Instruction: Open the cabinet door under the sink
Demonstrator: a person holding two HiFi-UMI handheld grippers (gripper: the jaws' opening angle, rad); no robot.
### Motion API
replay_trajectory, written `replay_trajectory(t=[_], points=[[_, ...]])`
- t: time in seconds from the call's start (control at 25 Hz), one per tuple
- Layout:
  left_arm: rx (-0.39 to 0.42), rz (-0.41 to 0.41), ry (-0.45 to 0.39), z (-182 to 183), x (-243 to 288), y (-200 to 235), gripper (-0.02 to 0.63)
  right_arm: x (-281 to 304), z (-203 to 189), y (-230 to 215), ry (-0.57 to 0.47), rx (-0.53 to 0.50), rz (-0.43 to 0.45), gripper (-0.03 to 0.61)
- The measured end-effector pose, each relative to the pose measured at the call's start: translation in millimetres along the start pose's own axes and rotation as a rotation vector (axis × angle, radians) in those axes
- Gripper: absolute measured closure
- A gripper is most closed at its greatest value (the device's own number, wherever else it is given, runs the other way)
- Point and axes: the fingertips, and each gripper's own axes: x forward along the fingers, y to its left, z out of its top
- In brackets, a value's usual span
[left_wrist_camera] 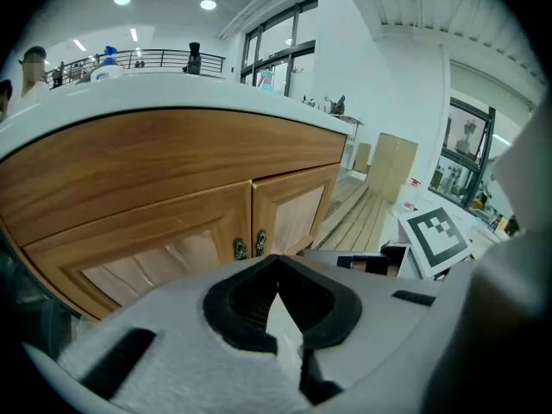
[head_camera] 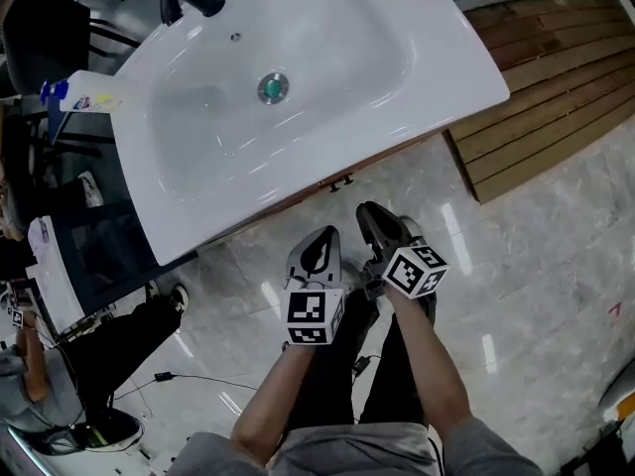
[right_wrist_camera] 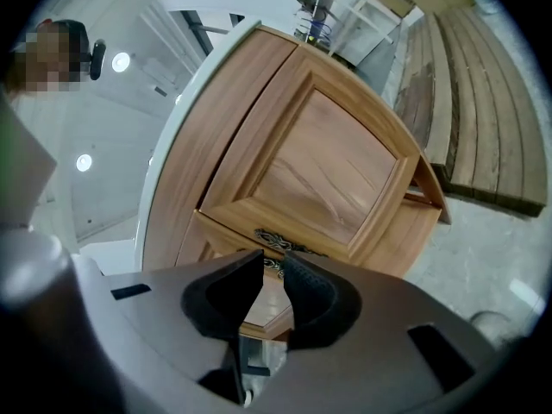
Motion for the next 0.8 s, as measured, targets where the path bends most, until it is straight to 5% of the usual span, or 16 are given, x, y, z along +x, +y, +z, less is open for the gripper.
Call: replay_trajectory(t=[0.8], points=[[0.028,-0.058,0.034,-17.8,54.7,19.6,0.606,69.2,-11.0,-42.3,-0.085,0.089,0.021,0.454]])
